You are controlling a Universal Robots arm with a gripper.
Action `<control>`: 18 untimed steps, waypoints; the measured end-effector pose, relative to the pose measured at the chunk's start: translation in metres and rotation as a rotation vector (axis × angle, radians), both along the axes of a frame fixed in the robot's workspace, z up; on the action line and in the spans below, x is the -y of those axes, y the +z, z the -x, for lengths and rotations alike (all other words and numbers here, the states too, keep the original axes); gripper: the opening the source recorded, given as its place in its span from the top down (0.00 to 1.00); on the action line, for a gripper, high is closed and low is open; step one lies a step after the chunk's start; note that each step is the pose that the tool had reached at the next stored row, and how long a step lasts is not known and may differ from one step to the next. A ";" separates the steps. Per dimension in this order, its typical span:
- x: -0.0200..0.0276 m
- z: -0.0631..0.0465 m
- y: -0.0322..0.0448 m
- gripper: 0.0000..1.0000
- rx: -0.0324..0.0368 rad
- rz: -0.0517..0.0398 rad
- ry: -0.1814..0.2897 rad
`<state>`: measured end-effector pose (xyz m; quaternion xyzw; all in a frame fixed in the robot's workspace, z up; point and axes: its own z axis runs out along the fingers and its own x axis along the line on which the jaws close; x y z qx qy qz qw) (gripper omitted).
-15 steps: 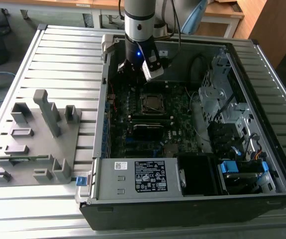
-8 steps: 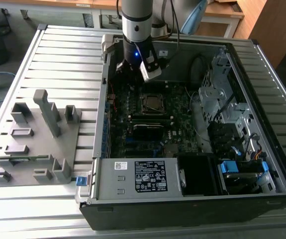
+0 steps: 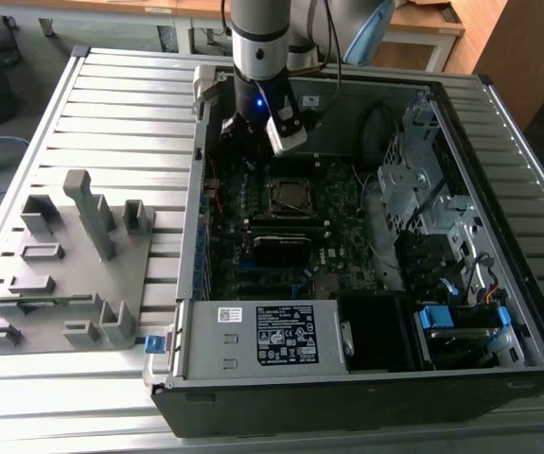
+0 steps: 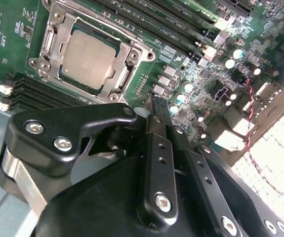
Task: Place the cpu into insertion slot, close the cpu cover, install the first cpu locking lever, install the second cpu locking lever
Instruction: 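Install the first cpu locking lever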
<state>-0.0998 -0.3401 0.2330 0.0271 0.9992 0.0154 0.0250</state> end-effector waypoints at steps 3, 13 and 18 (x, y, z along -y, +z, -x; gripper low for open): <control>-0.0001 0.000 0.0014 0.90 0.0001 -0.0001 0.000; -0.0001 0.000 0.0083 0.90 0.0004 -0.0005 0.000; -0.0001 0.000 0.0093 0.90 0.0001 -0.0002 0.000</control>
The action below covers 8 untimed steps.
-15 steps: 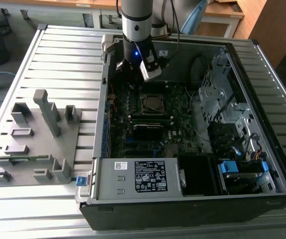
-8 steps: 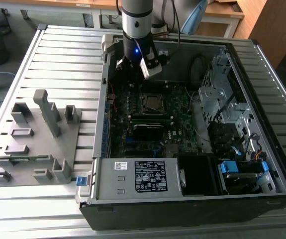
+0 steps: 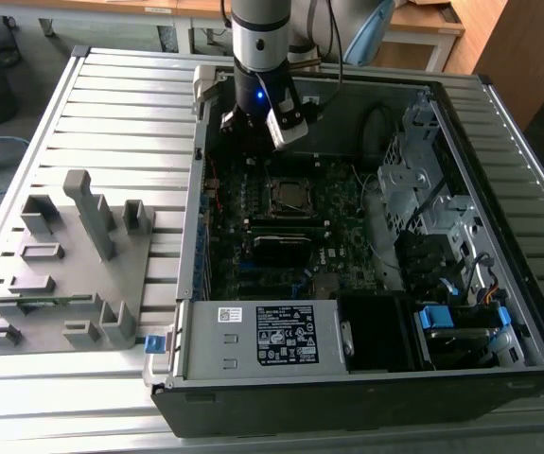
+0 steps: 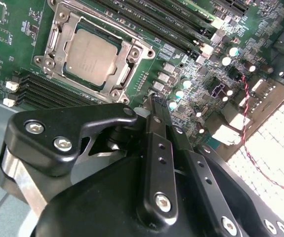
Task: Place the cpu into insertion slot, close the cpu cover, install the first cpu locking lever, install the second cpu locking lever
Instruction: 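Install the first cpu locking lever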
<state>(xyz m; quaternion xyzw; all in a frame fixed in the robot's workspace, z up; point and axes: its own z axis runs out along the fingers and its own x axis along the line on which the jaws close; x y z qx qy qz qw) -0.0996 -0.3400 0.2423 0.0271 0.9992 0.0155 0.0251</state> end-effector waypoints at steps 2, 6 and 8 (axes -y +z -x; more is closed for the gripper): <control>0.0000 0.000 0.0000 0.90 0.0000 -0.0001 0.000; 0.0000 0.000 0.0001 0.90 0.0000 -0.0001 0.000; 0.0001 0.001 0.0003 0.90 0.0018 -0.0019 0.000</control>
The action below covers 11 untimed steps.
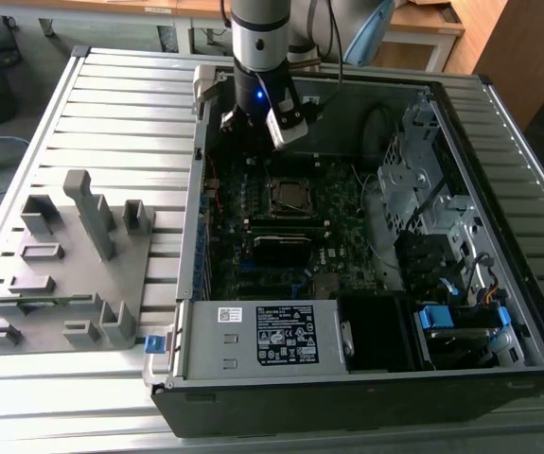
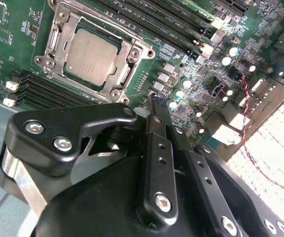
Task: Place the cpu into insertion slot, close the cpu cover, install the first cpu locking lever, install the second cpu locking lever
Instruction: 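Install the first cpu locking lever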
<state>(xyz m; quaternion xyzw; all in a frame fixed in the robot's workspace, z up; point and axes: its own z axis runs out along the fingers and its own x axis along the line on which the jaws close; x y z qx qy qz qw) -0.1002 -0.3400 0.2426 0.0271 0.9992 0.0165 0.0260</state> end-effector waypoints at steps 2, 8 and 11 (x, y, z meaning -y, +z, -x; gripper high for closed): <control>-0.0001 0.001 -0.0002 0.90 0.0063 -0.0216 0.000; -0.0001 0.005 -0.0003 0.90 0.0157 -0.0487 0.000; -0.0001 0.009 -0.0007 0.90 0.0204 -0.0524 0.000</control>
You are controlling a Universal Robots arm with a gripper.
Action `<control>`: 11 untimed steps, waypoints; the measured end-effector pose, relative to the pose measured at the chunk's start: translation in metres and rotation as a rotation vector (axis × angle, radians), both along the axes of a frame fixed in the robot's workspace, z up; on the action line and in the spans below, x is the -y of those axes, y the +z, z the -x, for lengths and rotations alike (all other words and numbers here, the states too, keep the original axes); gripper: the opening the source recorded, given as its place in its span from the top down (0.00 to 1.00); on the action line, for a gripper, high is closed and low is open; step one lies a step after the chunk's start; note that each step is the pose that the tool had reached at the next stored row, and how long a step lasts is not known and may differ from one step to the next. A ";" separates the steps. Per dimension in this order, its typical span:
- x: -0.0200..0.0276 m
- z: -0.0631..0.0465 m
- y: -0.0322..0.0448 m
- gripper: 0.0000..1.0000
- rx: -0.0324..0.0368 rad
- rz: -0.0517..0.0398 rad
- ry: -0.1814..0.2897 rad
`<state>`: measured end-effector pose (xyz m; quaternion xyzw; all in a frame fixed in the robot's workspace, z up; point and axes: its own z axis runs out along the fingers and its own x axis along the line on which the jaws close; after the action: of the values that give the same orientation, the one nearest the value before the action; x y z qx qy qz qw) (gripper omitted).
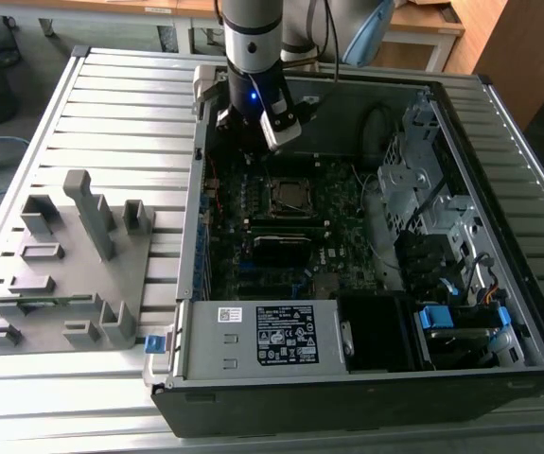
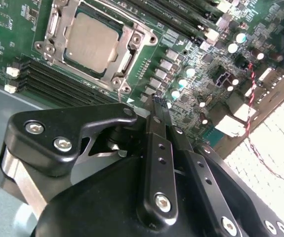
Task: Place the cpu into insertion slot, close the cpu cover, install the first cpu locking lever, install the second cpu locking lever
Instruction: 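Install the first cpu locking lever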
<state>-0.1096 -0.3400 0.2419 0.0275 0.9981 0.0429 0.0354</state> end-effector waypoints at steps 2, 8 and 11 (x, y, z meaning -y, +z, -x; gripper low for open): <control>0.0000 0.003 -0.0003 0.90 0.0034 -0.0048 0.000; 0.0000 0.005 -0.0003 0.90 0.0174 -0.0787 0.000; 0.0000 0.006 -0.0004 0.90 0.0174 -0.0789 0.000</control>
<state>-0.1156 -0.3400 0.2415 0.0287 0.9953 0.0825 0.0430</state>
